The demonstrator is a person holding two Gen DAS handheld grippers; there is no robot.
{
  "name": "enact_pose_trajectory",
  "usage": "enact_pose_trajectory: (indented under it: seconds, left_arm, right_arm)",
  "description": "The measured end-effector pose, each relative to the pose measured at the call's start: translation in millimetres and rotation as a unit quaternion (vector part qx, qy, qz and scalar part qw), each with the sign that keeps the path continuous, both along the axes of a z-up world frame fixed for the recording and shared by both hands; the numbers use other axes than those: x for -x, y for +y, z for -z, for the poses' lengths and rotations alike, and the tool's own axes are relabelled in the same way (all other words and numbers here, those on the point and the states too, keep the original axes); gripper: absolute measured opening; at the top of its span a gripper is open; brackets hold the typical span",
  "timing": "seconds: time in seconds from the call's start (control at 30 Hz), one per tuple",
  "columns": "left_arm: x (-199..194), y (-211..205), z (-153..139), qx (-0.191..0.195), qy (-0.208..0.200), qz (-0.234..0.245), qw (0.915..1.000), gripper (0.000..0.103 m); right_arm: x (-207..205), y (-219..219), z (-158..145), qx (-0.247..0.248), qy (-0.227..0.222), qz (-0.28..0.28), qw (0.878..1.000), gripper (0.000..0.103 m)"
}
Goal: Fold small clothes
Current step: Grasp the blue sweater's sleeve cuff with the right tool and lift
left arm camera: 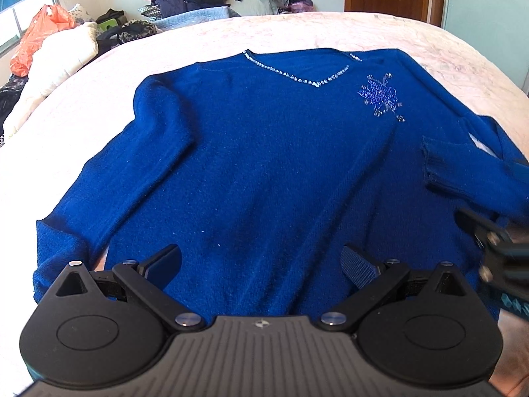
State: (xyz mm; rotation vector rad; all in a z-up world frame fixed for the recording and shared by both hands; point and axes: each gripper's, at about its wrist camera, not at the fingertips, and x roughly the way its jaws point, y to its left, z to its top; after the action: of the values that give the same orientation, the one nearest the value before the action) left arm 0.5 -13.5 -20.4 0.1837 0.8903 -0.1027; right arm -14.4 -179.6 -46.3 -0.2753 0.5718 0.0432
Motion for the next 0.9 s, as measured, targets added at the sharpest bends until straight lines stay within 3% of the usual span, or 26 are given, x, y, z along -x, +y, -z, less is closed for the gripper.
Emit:
enact_pose_trajectory:
  seconds: [0.13,0.23,0.3,0.37,0.5,0.6,0.67,0.77,0.9]
  left_arm:
    - [1.1,-2.3,0.9,-0.007,-0.002,0.002,1.0,0.103]
    - [1.5,-2.9,1.3,-0.01,-0.003,0.003,0.9999,0.103]
    - [1.2,-3.0,2.2,-0.01,0.0,0.002,0.9999,0.103]
    - [0.3,-3.1,3.0,-0.012,0.002,0.001,0.9999,0.103]
    - [-0.6,-3.1,2.9,-0.014,0.004,-0.001,0.9999,0.103]
    - [-1.0,-2.9,3.6,-0.013,0.006,-0.002,0.9999,0.103]
    - [-1.3,-3.5,4.1,-0.014,0.007,-0.002,0.9999,0.103]
    - [-1.0,-4.5,4.3,-0.017,0.006,-0.001,0.9998,0.103]
    - [-0.9,-5.2,4.4,-0.02,0.006,-0.001,0.9998,0.103]
  right_arm:
    - [-23.5,-4.8,13.2,-0.005,0.021,-0.011,1.0,0.069]
    - [-33.1,-11.2,19.3,-0.024,0.028,-0.014,0.999,0.053]
    - [-31.6,-18.1,17.2,-0.04,0.016,-0.002,0.999,0.012]
    - [-24.3,-36.4,9.3,-0.083,-0.005,0.014,0.996,0.004]
    - [3.7,-97.9,-14.8,-0.156,-0.074,0.095,0.98,0.004]
    - [36.2,-165.1,-29.0,-0.22,-0.131,0.181,0.95,0.004]
    - [60.6,-211.0,-33.1,-0.248,-0.167,0.245,0.922,0.004]
    - [98.0,-271.5,-29.6,-0.287,-0.21,0.336,0.872,0.005]
    - [136.7,-322.1,-8.7,-0.355,-0.241,0.41,0.805,0.006]
